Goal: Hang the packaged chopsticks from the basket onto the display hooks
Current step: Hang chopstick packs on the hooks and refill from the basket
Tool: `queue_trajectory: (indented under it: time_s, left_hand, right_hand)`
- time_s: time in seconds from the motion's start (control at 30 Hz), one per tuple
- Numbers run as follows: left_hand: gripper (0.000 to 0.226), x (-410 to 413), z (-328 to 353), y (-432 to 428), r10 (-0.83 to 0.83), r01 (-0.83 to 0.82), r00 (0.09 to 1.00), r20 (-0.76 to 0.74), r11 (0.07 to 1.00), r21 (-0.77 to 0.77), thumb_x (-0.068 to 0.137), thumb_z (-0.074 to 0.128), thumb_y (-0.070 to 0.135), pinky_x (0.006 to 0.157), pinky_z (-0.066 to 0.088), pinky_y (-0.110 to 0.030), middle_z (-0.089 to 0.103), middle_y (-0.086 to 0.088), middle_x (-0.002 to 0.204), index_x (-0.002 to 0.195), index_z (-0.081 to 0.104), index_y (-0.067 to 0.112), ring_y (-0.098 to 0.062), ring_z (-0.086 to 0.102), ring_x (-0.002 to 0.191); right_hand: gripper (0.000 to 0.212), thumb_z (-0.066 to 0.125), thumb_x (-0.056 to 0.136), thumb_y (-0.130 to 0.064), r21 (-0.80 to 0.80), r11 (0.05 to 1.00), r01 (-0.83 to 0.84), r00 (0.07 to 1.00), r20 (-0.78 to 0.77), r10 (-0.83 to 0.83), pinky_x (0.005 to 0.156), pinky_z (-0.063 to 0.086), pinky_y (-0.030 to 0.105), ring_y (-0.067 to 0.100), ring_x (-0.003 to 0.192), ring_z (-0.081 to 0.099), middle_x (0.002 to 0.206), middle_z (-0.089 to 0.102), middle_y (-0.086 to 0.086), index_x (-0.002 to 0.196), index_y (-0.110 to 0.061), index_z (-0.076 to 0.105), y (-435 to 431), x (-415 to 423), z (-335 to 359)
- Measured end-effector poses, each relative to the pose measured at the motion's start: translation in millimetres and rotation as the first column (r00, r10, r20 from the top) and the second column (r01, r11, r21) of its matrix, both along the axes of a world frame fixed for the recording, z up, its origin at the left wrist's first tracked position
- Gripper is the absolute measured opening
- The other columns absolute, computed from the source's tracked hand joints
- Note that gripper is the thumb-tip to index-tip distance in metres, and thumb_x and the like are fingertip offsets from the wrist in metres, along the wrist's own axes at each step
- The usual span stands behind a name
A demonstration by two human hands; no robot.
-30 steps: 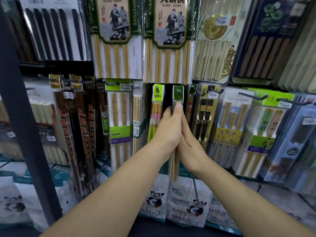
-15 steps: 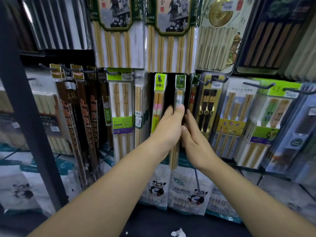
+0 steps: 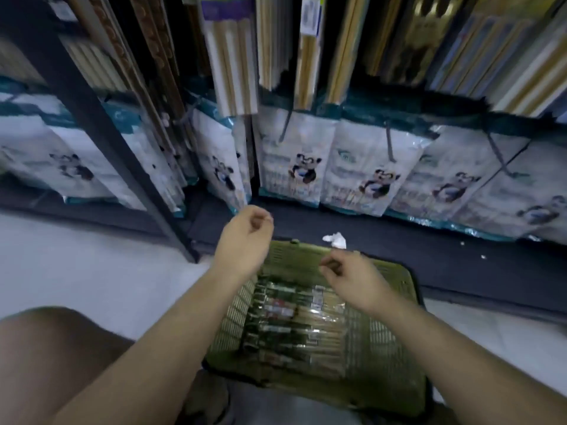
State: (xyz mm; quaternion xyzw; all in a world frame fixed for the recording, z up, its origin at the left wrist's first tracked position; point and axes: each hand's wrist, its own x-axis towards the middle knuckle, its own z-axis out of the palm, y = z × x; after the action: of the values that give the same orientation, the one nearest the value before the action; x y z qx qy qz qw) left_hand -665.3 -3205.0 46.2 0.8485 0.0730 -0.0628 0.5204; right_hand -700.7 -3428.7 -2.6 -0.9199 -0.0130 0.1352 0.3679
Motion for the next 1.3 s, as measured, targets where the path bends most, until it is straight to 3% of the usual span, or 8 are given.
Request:
queue_trajectory:
  time_s: [0.07, 0.13, 0.2, 0.27, 0.47, 0.67, 0.9, 1.3]
  left_hand:
    - [0.012, -11.1, -41.7, 19.1, 0.067, -0.061, 0.997, -0.038, 0.989, 0.137, 0.103, 0.057, 0.024, 0.063, 0.05, -0.018, 0.067, 0.004, 0.083, 0.109, 0.064, 0.018, -0.002, 0.067, 0.073]
    - [0.027, -24.1, -77.1, 35.4, 0.137, -0.112, 0.988, -0.079, 0.958, 0.264, 0.099, 0.057, 0.023, 0.085, 0.054, -0.031, 0.069, -0.012, 0.102, 0.119, 0.062, 0.005, -0.016, 0.068, 0.1]
    - [0.041, -38.3, -103.8, 47.1, 0.207, -0.135, 0.964, -0.169, 0.923, 0.36, 0.099, 0.054, 0.027, 0.105, 0.043, -0.047, 0.057, -0.021, 0.133, 0.133, 0.055, 0.004, -0.037, 0.049, 0.129]
    - [0.05, -50.8, -125.2, 55.4, 0.247, -0.141, 0.942, -0.226, 0.905, 0.402, 0.101, 0.052, 0.031, 0.11, 0.036, -0.05, 0.049, -0.019, 0.144, 0.145, 0.045, 0.006, -0.039, 0.038, 0.138]
    - [0.042, -76.3, -162.3, 69.0, 0.116, -0.002, 0.966, -0.229, 0.896, 0.443, 0.104, 0.048, 0.038, 0.084, 0.051, -0.052, 0.06, -0.017, 0.121, 0.136, 0.042, 0.011, -0.041, 0.06, 0.104]
    - [0.027, -75.6, -171.5, 73.8, 0.125, -0.049, 0.978, -0.168, 0.916, 0.399, 0.103, 0.048, 0.043, 0.058, 0.043, -0.035, 0.062, 0.0, 0.085, 0.119, 0.041, 0.022, -0.022, 0.061, 0.074]
    - [0.023, -75.3, -177.2, 74.4, 0.133, -0.067, 0.979, -0.154, 0.927, 0.369, 0.103, 0.05, 0.044, 0.05, 0.041, -0.031, 0.058, 0.007, 0.077, 0.114, 0.038, 0.028, -0.013, 0.06, 0.063]
    - [0.023, -75.4, -179.2, 75.0, 0.144, -0.085, 0.976, -0.161, 0.941, 0.326, 0.1, 0.054, 0.04, 0.05, 0.044, -0.031, 0.06, 0.008, 0.078, 0.115, 0.039, 0.03, -0.013, 0.062, 0.061]
  right_hand:
    - [0.006, 0.066, 0.094, -0.023, -0.038, 0.999, -0.025, 0.99, -0.139, 0.019, 0.075, 0.051, 0.027, 0.01, 0.08, 0.067, 0.084, 0.069, -0.012, 0.094, -0.028, 0.07, 6.4, -14.0, -45.6]
    - [0.009, 0.066, 0.094, -0.024, -0.076, 0.996, -0.048, 0.972, -0.232, 0.029, 0.075, 0.052, 0.027, 0.014, 0.086, 0.068, 0.092, 0.073, -0.006, 0.099, -0.025, 0.073, 9.7, -26.3, -86.9]
    - [0.011, 0.065, 0.095, -0.023, -0.09, 0.992, -0.09, 0.946, -0.318, 0.057, 0.079, 0.056, 0.031, 0.018, 0.09, 0.068, 0.099, 0.074, -0.002, 0.103, -0.023, 0.073, 13.0, -36.6, -123.0]
    - [0.013, 0.064, 0.096, -0.021, -0.114, 0.982, -0.153, 0.918, -0.385, 0.098, 0.081, 0.057, 0.036, 0.021, 0.091, 0.068, 0.102, 0.074, 0.003, 0.105, -0.021, 0.072, 17.2, -43.1, -154.7]
    - [0.03, 0.064, 0.097, -0.029, -0.185, 0.917, -0.352, 0.844, -0.486, 0.226, 0.081, 0.054, 0.035, 0.028, 0.101, 0.066, 0.117, 0.07, 0.007, 0.123, -0.017, 0.067, 25.9, -50.4, -216.0]
    - [0.057, 0.073, 0.089, -0.045, -0.29, 0.808, -0.513, 0.817, -0.455, 0.355, 0.08, 0.043, 0.033, 0.028, 0.113, 0.053, 0.127, 0.056, 0.008, 0.138, -0.021, 0.056, 31.0, -52.6, -248.8]
    - [0.077, 0.08, 0.078, -0.052, -0.444, 0.714, -0.542, 0.834, -0.389, 0.391, 0.1, 0.046, 0.041, 0.028, 0.124, 0.05, 0.134, 0.054, 0.007, 0.141, -0.022, 0.047, 44.1, -66.0, -266.1]
    - [0.043, 0.076, 0.087, -0.039, -0.359, 0.764, -0.536, 0.832, -0.381, 0.404, 0.088, 0.049, 0.036, 0.023, 0.111, 0.06, 0.122, 0.067, 0.002, 0.125, -0.023, 0.064, 42.4, -64.3, -265.8]
